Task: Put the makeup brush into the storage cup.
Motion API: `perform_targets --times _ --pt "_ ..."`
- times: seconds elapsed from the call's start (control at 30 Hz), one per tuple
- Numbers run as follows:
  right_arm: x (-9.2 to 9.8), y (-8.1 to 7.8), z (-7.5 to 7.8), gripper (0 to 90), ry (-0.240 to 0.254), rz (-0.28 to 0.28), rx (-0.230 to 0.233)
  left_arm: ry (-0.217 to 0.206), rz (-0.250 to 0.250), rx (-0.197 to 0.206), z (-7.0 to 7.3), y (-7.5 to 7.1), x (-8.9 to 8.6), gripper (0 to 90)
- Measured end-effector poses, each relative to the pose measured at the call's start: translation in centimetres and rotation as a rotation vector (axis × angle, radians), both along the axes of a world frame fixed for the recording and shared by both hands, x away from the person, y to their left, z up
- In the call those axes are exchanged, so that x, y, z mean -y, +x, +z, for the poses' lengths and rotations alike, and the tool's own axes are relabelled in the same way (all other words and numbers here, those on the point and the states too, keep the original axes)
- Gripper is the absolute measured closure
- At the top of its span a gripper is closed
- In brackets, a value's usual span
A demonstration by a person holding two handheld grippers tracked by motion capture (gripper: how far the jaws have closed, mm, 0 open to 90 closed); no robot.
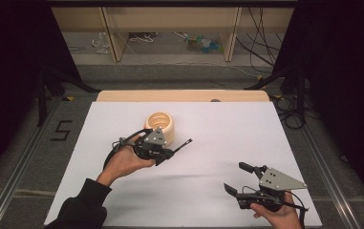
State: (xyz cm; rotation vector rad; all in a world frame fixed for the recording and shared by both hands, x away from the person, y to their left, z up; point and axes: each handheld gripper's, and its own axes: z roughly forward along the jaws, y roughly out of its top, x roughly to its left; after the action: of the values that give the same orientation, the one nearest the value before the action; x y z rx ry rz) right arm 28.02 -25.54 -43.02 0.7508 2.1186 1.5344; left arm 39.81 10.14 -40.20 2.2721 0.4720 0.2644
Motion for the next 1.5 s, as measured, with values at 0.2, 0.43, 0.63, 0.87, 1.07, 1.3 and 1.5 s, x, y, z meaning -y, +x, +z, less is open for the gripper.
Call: perform_targets --times 0.2,0.43,0.63,0.87,1.07,1.3,1.5 --pt "0.0 0.0 0.0 17.5 0.0 0.0 -0.001 -0.104 0.051 0.04 0.7 0.2 -0.5 83.4" --pt "0.0 0.0 0.0 17.5 0.001 0.0 -0.003 -0.182 0.091 0.062 1.0 0.4 -0.9 83.3" --pt "0.0 0.0 0.0 17.5 -0.001 0.001 -0.001 -0.243 0.135 0.093 1.5 0.5 -1.6 83.4" --pt "0.0 0.0 0.0 17.4 -0.006 0.002 0.004 -0.267 0.157 0.125 1.6 0.6 -1.8 83.4" --pt "0.0 0.0 0.0 17.4 -0.002 0.001 -0.002 -0.315 0.188 0.154 1.6 0.7 -2.1 83.4" --pt "0.0 0.0 0.0 17.4 -0.002 0.001 -0.004 -0.376 0.234 0.19 1.8 0.9 -3.0 83.4" --pt "0.0 0.0 0.0 17.4 -0.006 0.005 -0.006 -0.418 0.272 0.192 1.7 1.1 -3.5 83.4"
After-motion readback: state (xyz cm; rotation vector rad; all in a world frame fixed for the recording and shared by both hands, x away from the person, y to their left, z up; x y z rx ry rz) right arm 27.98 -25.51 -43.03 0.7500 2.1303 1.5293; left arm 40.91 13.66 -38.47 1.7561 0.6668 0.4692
